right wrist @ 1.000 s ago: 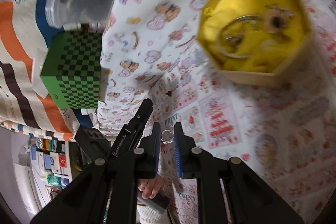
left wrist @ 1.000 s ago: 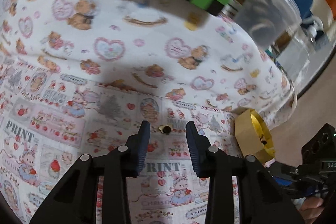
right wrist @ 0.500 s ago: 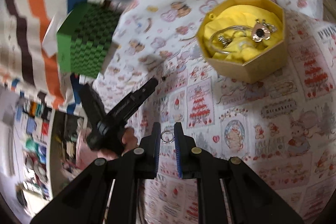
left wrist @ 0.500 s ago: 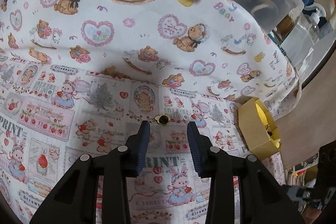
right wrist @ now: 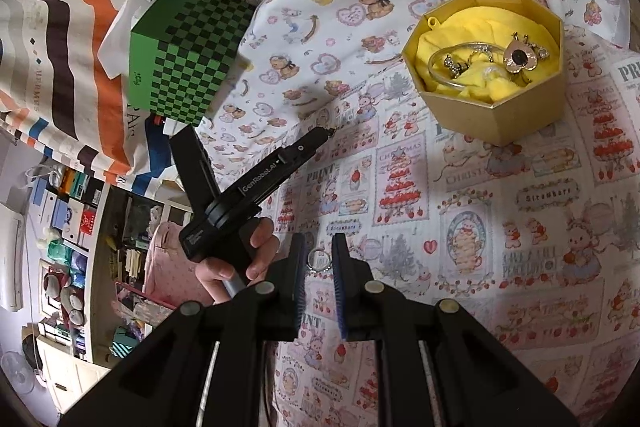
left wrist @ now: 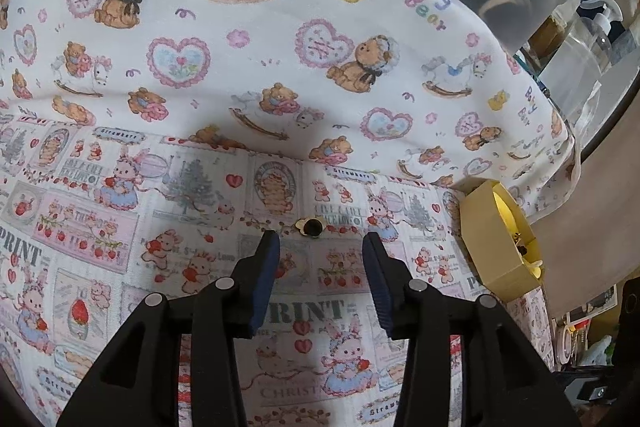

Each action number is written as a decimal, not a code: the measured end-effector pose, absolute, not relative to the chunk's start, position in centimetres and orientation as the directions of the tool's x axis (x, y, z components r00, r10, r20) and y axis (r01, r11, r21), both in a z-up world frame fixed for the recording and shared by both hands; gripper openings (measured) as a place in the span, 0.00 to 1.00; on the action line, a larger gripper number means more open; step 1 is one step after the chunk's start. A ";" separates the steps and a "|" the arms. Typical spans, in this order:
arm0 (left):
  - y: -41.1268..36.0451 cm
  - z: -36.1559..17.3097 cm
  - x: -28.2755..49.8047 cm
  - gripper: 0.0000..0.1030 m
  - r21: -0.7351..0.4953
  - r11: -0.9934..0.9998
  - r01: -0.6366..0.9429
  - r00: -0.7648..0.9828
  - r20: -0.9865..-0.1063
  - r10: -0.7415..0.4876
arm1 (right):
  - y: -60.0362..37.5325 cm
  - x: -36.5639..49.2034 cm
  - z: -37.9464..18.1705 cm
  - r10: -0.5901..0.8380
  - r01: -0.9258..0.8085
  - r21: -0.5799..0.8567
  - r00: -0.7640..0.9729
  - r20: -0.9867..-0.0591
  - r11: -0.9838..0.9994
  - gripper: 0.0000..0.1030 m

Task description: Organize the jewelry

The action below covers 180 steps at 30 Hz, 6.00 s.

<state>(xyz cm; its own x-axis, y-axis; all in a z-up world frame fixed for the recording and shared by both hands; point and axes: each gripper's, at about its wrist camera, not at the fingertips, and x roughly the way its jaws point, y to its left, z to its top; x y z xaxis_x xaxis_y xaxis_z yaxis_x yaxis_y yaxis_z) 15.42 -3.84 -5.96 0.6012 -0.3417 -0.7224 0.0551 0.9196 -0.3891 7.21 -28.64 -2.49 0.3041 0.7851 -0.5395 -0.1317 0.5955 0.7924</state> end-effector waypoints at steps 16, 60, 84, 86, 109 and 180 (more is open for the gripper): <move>-3.5 -5.5 15.0 0.49 -0.378 0.923 0.066 0.626 -0.705 -0.333 | -29.6 7.4 -2.1 0.677 -0.113 0.707 0.424 -0.602 0.699 0.11; -14.8 6.6 12.3 0.15 -0.340 0.872 0.352 0.686 -0.540 -0.487 | -39.6 9.5 -0.1 0.403 -0.061 0.638 0.820 -0.406 0.768 0.11; -13.2 3.6 10.7 0.67 -0.175 0.953 0.246 0.760 -0.575 -0.302 | -36.2 11.0 -0.2 0.336 -0.081 0.473 0.807 -0.486 0.878 0.47; -12.1 4.1 9.6 0.70 -0.147 0.965 0.219 0.788 -0.556 -0.263 | -35.7 10.4 0.4 0.323 -0.086 0.442 0.807 -0.495 0.893 0.48; -5.2 1.3 4.0 0.96 -0.045 0.993 0.106 0.935 -0.336 -0.115 | -29.0 5.2 0.6 0.227 -0.178 0.169 0.912 -0.342 0.970 0.95; -5.4 0.8 3.3 0.99 -0.008 1.000 -0.001 0.952 -0.305 -0.002 | -27.5 4.7 0.3 0.146 -0.140 0.042 0.940 -0.310 0.989 1.00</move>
<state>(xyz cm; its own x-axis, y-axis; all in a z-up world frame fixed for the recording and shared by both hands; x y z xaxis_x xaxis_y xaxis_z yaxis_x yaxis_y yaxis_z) 3.34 -5.41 0.77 0.9522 -0.0020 -0.3053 -0.0006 1.0000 -0.0082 4.72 -27.47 0.33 0.9396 0.1458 -0.3098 -0.1398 0.9893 0.0418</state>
